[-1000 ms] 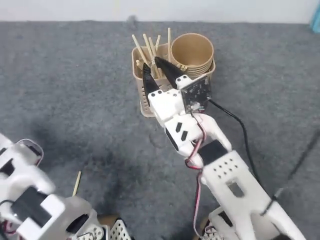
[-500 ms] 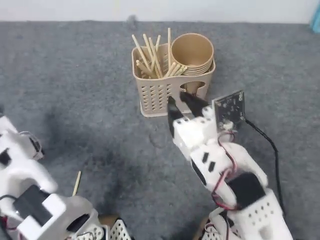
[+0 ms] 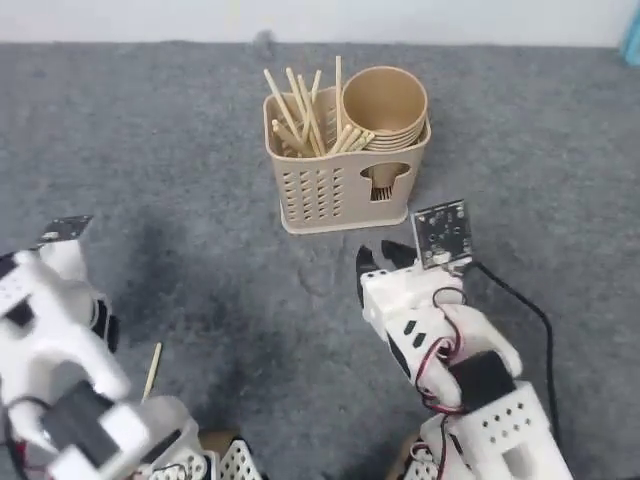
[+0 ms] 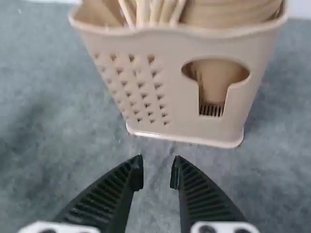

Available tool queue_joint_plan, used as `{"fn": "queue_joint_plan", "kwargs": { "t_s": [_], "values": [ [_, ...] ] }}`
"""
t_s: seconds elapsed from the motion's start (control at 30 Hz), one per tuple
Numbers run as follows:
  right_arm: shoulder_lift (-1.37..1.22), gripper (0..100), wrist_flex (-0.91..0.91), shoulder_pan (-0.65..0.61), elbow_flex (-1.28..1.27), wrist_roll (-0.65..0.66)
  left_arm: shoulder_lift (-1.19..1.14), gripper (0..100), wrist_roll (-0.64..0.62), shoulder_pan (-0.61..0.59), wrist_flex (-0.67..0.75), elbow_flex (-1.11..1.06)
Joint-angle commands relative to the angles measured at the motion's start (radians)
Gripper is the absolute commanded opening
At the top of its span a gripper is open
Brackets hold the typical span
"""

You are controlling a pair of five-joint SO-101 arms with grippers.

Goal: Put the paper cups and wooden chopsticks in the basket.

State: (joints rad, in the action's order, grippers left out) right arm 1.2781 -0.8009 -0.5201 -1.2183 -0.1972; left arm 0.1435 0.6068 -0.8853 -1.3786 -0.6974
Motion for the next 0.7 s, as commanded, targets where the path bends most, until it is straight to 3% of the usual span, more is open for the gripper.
{"fn": "queue_joint_plan", "kwargs": {
  "t_s": [0.0,0.1,0.23,0.4,0.6,0.67],
  "values": [
    [0.016,11.2,0.094,0.013,-0.04,-0.011,0.319,6,-0.009,0.068,0.046,-0.157],
    [0.015,11.2,0.104,0.012,-0.063,-0.011,0.474,8,-0.069,0.094,0.054,-0.223],
    [0.015,11.2,0.102,0.012,-0.08,-0.011,0.508,12,-0.071,0.164,0.054,-0.288],
    [0.016,11.2,0.102,0.012,-0.084,-0.011,0.434,13,-0.069,0.256,0.133,-0.363],
    [0.015,11.2,0.101,0.012,-0.086,-0.011,0.249,13,-0.063,0.261,0.295,-0.381],
    [0.016,11.2,0.101,0.012,-0.086,-0.011,0.201,12,-0.035,0.258,0.281,-0.344]
  ]
}}
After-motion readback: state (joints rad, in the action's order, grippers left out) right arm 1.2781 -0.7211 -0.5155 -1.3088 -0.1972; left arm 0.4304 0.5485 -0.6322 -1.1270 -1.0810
